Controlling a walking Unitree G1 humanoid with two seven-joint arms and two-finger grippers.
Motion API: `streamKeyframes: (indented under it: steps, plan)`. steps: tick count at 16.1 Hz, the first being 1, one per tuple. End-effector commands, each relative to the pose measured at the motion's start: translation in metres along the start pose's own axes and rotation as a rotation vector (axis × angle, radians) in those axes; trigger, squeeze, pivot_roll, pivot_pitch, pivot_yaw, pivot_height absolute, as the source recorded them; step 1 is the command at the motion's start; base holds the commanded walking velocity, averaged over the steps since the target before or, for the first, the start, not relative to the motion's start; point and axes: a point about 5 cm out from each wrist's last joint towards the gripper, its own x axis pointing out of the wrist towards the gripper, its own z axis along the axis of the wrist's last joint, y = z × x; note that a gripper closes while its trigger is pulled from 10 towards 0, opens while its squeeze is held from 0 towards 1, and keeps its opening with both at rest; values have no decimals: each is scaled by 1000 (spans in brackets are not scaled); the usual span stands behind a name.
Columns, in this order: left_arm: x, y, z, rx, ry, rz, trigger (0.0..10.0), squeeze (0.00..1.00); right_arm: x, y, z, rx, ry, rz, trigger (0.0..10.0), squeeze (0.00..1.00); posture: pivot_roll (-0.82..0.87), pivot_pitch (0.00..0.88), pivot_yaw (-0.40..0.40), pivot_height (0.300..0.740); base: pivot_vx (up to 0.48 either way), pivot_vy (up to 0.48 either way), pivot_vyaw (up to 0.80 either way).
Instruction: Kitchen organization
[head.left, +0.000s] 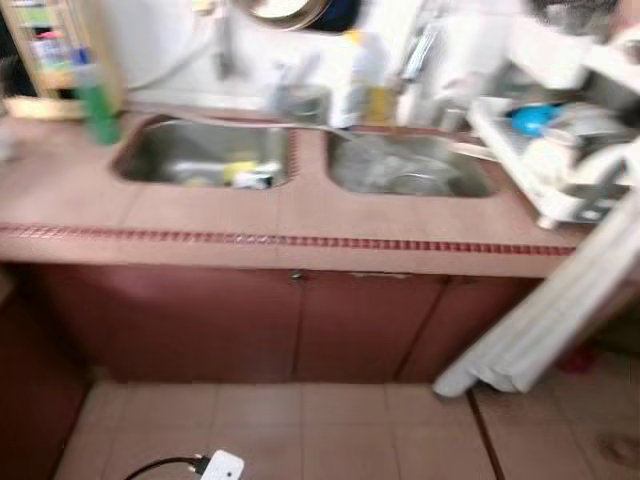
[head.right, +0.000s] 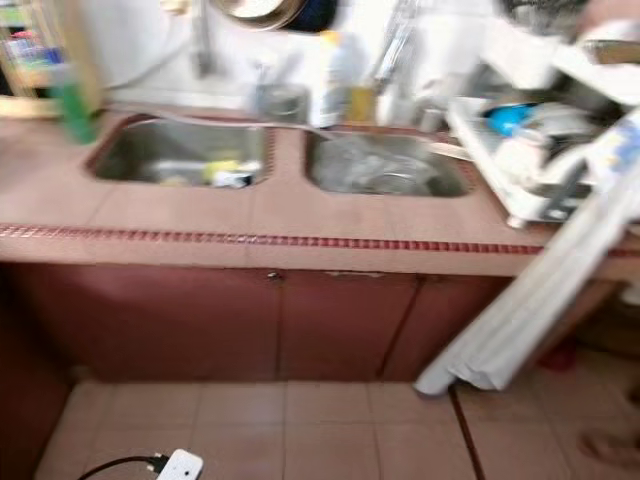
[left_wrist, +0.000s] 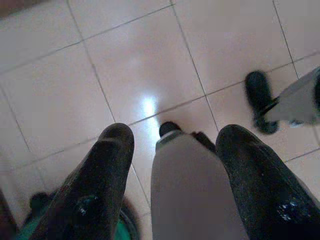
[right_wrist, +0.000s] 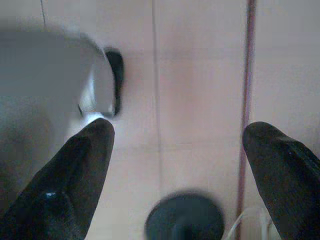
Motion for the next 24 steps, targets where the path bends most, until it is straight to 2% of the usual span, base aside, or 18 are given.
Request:
streamKeyframes:
  steps: [1,14,24]
  plan:
    - [1,-9,0,5,6,-26,10000,0,1,-1,7,-6,-20,2,10000,0,-61,0,-38,740,0,0,0]
    - [2,-10,4,33,-6,-43,10000,0,1,-1,8,-2,-19,3,10000,0,-61,0,-39,740,0,0,0]
    - [2,-9,3,23,-4,-41,10000,0,1,-2,8,1,-20,3,10000,0,-59,0,-42,740,0,-480,0]
